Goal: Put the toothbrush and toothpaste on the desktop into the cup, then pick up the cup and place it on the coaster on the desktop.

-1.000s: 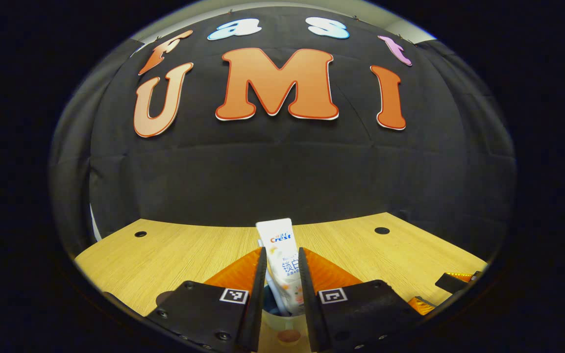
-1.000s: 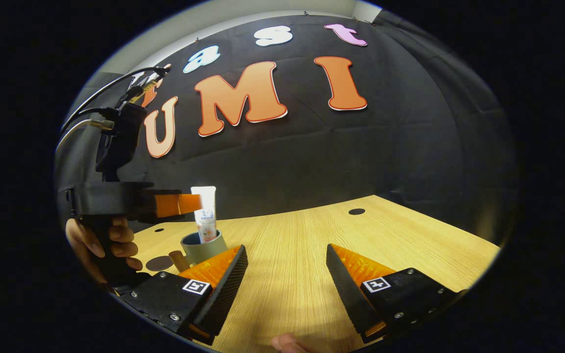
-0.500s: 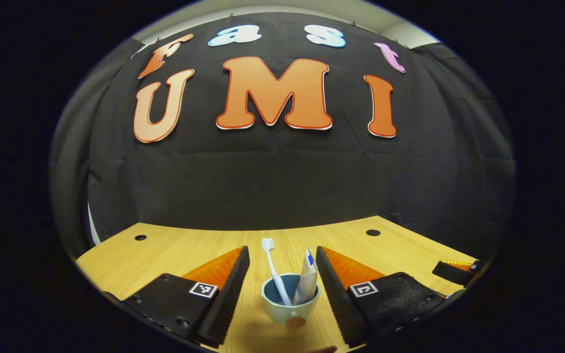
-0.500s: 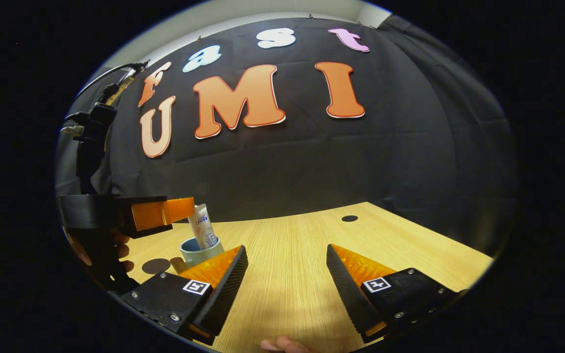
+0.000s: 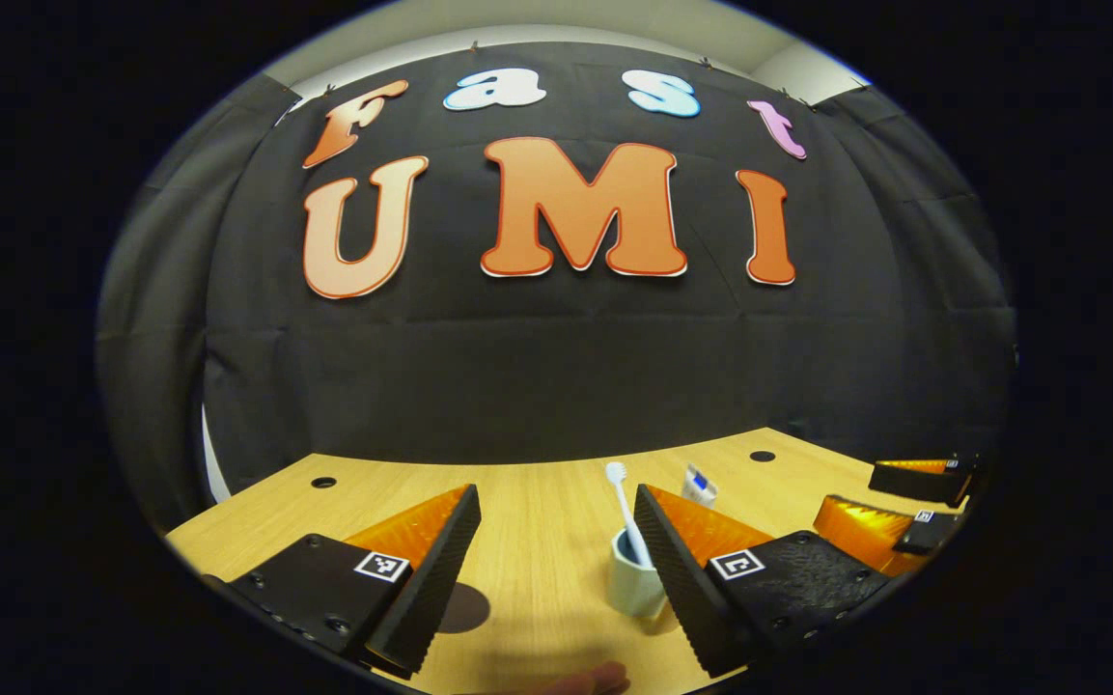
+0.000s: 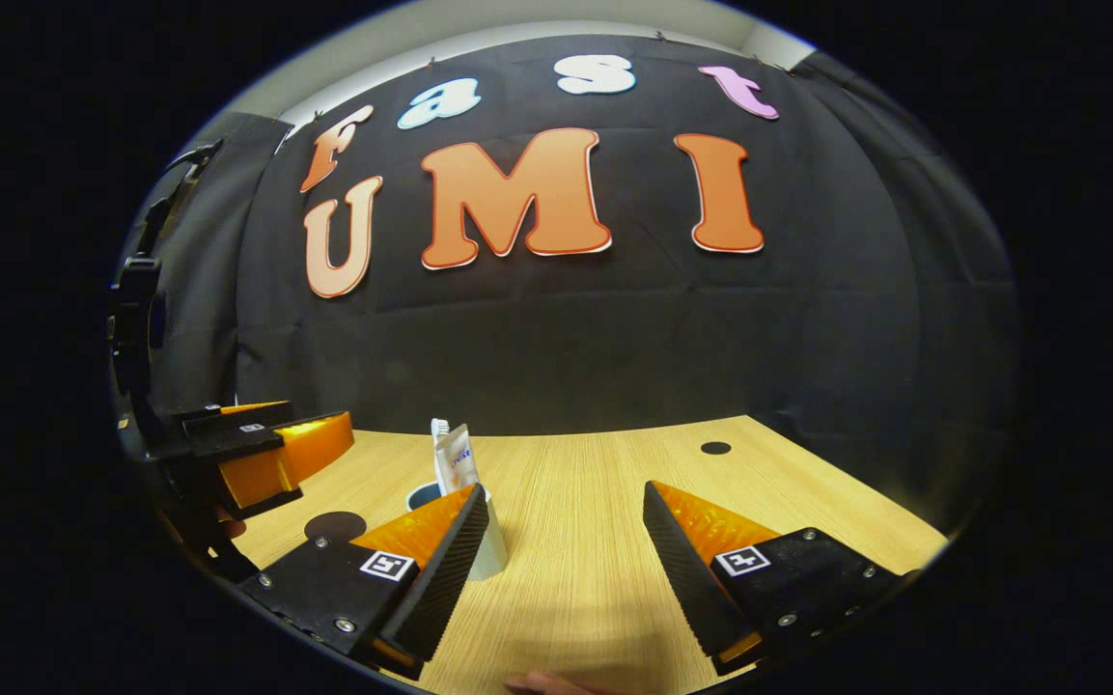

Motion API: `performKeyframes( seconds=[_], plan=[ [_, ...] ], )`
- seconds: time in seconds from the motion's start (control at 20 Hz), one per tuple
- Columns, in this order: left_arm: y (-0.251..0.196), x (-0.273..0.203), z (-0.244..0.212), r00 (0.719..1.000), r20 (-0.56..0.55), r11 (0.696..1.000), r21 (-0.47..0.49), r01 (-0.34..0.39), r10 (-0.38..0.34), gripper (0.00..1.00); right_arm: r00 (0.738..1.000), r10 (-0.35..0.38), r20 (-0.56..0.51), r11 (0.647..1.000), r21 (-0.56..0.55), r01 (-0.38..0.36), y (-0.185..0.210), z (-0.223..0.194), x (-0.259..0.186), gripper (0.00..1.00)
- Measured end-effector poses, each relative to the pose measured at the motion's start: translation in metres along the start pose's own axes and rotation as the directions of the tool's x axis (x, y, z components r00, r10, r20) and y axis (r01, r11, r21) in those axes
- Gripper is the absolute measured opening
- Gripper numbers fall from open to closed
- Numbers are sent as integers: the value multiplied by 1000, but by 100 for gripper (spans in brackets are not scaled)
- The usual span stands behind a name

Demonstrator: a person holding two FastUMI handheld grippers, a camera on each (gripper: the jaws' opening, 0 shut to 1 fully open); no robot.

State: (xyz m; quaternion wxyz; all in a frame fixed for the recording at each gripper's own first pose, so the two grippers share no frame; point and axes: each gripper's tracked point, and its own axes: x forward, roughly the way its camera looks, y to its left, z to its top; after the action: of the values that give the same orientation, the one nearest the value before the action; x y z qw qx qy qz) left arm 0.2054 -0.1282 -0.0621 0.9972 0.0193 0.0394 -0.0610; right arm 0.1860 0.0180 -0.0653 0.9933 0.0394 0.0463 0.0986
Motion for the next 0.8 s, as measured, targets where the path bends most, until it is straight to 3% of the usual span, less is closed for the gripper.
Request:
performKeyframes(
  seconds=[0.4,0.55,0.8],
  plan=[
    [71,-40,-9,998,12,998,6,-68,68,97,977,83,-197,994,-59,-96,72,-17,17,98],
    [85,-50,-16,997,9,997,-2,-75,75,97,957,38,-288,995,-77,-63,81,-27,24,98],
    [106,-69,-28,993,19,993,4,-120,120,97,883,-34,-469,994,-105,-17,93,-57,39,98]
  ],
)
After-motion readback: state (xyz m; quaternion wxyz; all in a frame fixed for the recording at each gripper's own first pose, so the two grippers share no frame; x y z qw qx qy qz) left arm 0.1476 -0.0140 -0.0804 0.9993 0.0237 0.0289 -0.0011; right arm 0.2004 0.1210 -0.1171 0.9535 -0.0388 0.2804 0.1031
